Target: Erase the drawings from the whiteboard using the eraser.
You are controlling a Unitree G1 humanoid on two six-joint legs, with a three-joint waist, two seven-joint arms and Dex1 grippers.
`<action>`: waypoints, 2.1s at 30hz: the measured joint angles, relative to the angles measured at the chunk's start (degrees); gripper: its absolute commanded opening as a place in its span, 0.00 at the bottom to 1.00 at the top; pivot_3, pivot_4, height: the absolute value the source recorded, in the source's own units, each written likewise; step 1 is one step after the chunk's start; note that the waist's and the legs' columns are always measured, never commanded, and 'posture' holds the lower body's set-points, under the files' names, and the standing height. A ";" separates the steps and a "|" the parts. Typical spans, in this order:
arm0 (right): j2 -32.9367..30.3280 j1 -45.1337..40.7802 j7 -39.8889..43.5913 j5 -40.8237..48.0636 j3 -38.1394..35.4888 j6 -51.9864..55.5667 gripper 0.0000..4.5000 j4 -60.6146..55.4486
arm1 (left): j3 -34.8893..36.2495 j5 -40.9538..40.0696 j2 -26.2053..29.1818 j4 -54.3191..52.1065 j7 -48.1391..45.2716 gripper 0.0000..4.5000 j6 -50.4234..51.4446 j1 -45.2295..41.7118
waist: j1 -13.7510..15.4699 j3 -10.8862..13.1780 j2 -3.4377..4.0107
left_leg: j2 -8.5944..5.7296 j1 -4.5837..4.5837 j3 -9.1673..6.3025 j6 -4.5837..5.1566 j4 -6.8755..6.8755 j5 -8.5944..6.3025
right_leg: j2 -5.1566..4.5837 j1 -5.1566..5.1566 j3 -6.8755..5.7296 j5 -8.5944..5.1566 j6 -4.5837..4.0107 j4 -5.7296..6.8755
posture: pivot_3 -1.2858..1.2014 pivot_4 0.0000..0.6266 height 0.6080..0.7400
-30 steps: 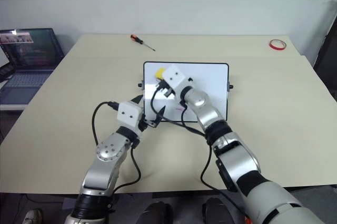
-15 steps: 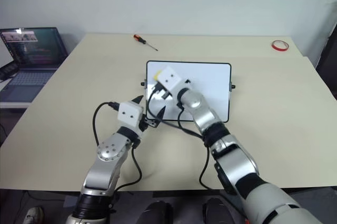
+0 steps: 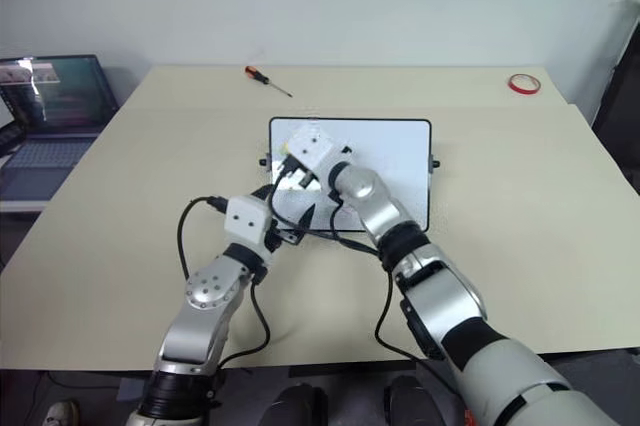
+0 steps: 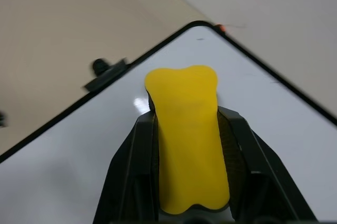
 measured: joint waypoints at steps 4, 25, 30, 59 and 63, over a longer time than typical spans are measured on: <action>-0.81 0.90 2.30 -0.87 0.83 1.18 0.26 -1.82 | -0.02 0.00 -0.07 0.00 0.03 1.00 0.00 0.00 | 0.39 0.00 0.00 | -0.02 0.00 -0.03 0.00 0.04 0.00 | -0.02 0.04 -0.02 0.00 0.00 0.00 | 0.52 0.24 1.00; -8.02 7.64 -2.91 -0.82 -2.77 0.91 0.26 -11.40 | -0.92 -0.19 -0.34 -1.47 -0.70 1.00 0.00 1.98 | 1.76 -0.01 0.00 | -0.11 0.06 -0.15 -0.01 0.05 0.01 | -0.10 0.22 -0.16 0.00 0.00 -0.05 | 0.52 0.24 1.00; -8.15 14.15 4.53 -0.90 1.22 3.17 0.26 -19.56 | -1.32 -0.30 -0.37 -1.46 -1.28 1.00 -0.04 1.21 | 1.09 -0.03 0.01 | -0.06 0.15 -0.11 -0.01 0.02 0.01 | -0.06 0.26 -0.13 0.00 0.00 -0.03 | 0.52 0.24 1.00; -5.61 5.61 -2.82 -0.91 -1.03 -0.54 0.26 -9.30 | -2.32 -0.41 -0.89 -1.34 -1.82 1.00 0.16 0.81 | 0.43 0.02 0.03 | -0.05 -0.11 -0.08 -0.02 -0.02 0.02 | -0.06 -0.01 -0.11 0.01 -0.01 -0.11 | 0.52 0.24 1.00; -7.19 9.01 3.14 -0.95 1.06 -0.28 0.26 -12.91 | -2.30 -0.40 -0.87 -1.35 -1.77 1.00 0.22 1.53 | 0.46 0.02 0.03 | -0.05 -0.08 -0.10 -0.02 0.00 0.02 | -0.06 0.04 -0.12 0.01 -0.01 -0.12 | 0.52 0.24 1.00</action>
